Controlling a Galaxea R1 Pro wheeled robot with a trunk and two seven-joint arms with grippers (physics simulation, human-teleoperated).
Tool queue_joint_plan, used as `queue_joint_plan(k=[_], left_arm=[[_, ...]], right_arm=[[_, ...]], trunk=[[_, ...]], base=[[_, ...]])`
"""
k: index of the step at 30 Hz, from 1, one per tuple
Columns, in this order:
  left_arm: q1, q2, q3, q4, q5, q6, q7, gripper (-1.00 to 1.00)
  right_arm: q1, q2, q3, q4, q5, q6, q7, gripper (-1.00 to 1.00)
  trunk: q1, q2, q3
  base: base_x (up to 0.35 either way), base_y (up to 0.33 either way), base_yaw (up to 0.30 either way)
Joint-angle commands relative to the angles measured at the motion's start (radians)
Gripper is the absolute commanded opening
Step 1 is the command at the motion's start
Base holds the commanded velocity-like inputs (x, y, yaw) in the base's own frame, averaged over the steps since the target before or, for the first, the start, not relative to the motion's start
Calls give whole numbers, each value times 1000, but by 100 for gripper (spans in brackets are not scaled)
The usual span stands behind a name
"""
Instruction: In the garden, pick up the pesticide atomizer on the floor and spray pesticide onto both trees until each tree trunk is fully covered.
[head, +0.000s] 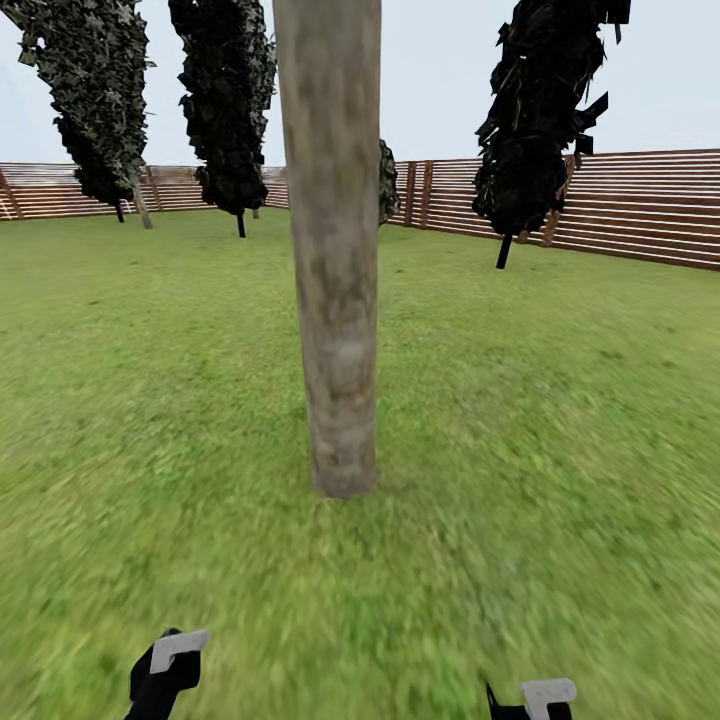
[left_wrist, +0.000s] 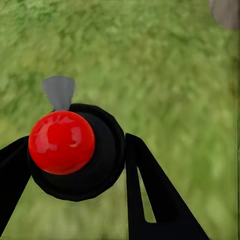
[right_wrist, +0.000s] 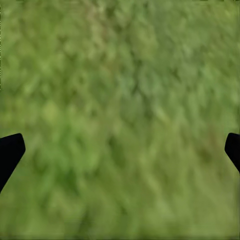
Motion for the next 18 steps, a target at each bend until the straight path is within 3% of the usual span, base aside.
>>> queue_joint_plan(k=[1, 7, 10, 12, 15, 17, 18], left_arm=[[1, -2, -1, -3, 0, -4, 0, -100], [4, 3, -6, -81, -7, -13, -21, -100], [1, 6, -10, -115, -31, -5, -80, -100], [-3, 20, -10, -122, -77, 5, -144, -100], [-10, 73, -8, -128, -150, 49, -269, -100], [-14, 109, -7, -141, -175, 103, -377, -100], [-15, 124, -7, -153, -183, 133, -437, -100]], right_arm=[[0, 0, 0, 4, 0, -11, 0, 100], [0, 1, -2, 12, -1, -31, -1, 100], [0, 1, -2, 7, -2, -33, 2, 100], [0, 0, -1, -7, -1, -34, 6, 100], [0, -6, 2, -57, 5, -34, 10, 100], [0, -8, 21, -106, 36, -33, 11, 100], [0, -9, 38, -129, 73, -32, 11, 100]], trunk=[[0, 0, 0], [0, 0, 0], [0, 0, 0], [0, 0, 0], [0, 0, 0], [0, 0, 0], [0, 0, 0]], base=[[23, -9, 0], [7, -3, 0], [0, 0, 0], [0, 0, 0], [0, 0, 0], [0, 0, 0], [0, 0, 0]])
